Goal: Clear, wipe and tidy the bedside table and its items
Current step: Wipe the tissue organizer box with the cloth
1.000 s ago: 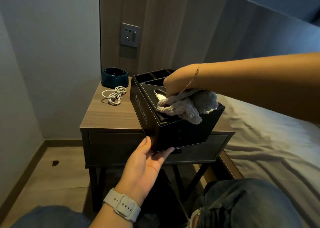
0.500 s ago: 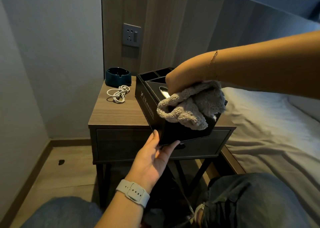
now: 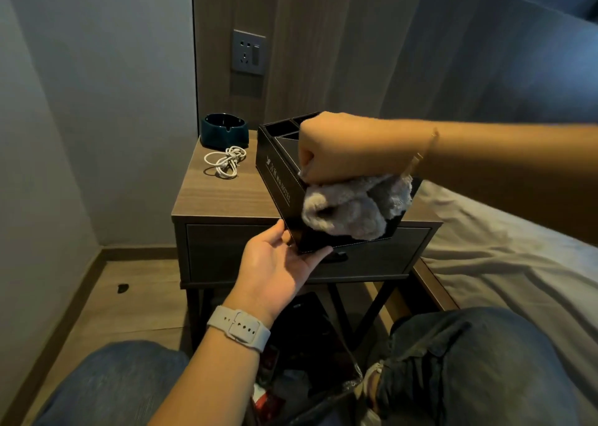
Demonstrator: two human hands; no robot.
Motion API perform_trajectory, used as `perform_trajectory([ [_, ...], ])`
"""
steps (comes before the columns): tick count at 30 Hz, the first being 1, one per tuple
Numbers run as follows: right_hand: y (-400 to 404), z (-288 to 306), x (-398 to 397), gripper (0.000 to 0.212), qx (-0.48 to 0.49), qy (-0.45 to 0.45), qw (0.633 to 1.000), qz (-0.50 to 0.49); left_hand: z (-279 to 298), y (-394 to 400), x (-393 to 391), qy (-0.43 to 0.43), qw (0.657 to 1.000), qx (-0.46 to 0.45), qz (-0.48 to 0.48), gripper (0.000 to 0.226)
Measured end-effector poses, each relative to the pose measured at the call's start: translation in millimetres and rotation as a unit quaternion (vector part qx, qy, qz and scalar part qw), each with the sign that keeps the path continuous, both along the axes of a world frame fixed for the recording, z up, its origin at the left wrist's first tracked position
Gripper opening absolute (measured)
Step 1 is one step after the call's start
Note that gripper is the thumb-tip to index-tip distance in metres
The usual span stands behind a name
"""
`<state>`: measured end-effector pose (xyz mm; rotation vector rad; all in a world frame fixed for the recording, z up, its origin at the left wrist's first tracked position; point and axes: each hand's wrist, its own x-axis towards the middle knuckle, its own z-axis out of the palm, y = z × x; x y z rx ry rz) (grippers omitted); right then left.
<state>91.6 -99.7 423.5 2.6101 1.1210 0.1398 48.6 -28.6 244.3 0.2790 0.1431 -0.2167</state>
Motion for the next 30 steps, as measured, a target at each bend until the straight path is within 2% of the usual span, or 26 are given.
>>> perform_trajectory([
  [2,-15,-15,-11,0.014,0.040,-0.018,0.998,0.051,0,3,0,-0.012,1.000,-0.018,-0.011,0.048],
  [4,-43,-47,-20,0.033,0.024,-0.123,0.984,0.130,-1,3,-3,-0.017,1.000,-0.007,-0.020,0.048],
  [5,-58,-65,-22,0.042,0.053,-0.166,0.970,0.171,0,3,-4,-0.014,1.000,0.015,-0.019,0.047],
  [7,-83,-100,-18,0.038,0.134,-0.218,0.938,0.233,-2,2,-5,-0.010,0.998,0.066,-0.021,0.046],
  [8,-94,-117,-14,0.036,0.157,-0.213,0.933,0.245,-1,2,-6,-0.009,0.996,0.093,-0.017,0.046],
  [10,-117,-159,-4,0.037,0.138,-0.165,0.945,0.245,-1,1,-7,-0.001,0.993,0.121,-0.004,0.047],
  [13,-151,-205,-5,0.052,0.122,-0.085,0.971,0.186,-4,3,-9,0.007,0.990,0.139,0.012,0.046],
  [15,-161,-198,-13,0.044,0.204,-0.084,0.955,0.198,-4,3,-9,0.005,0.989,0.144,0.018,0.046],
  [19,-130,-146,-11,0.026,0.403,-0.173,0.869,0.227,-3,0,-7,0.014,0.985,0.172,0.023,0.047],
  [21,-110,-145,0,0.023,0.458,-0.196,0.842,0.207,-3,-2,-7,0.014,0.985,0.172,0.026,0.045],
  [23,-102,-175,6,0.022,0.454,-0.181,0.848,0.202,-2,-4,-7,0.017,0.986,0.164,0.023,0.042],
  [26,-110,-224,1,0.017,0.413,-0.097,0.888,0.178,-2,-2,-8,0.012,0.987,0.163,0.009,0.040],
  [28,-121,-220,-2,0.020,0.430,-0.070,0.883,0.175,-2,-2,-8,0.017,0.982,0.190,0.009,0.039],
  [30,-123,-196,-4,0.026,0.468,-0.104,0.853,0.206,-4,-1,-7,0.021,0.977,0.213,0.014,0.040],
])
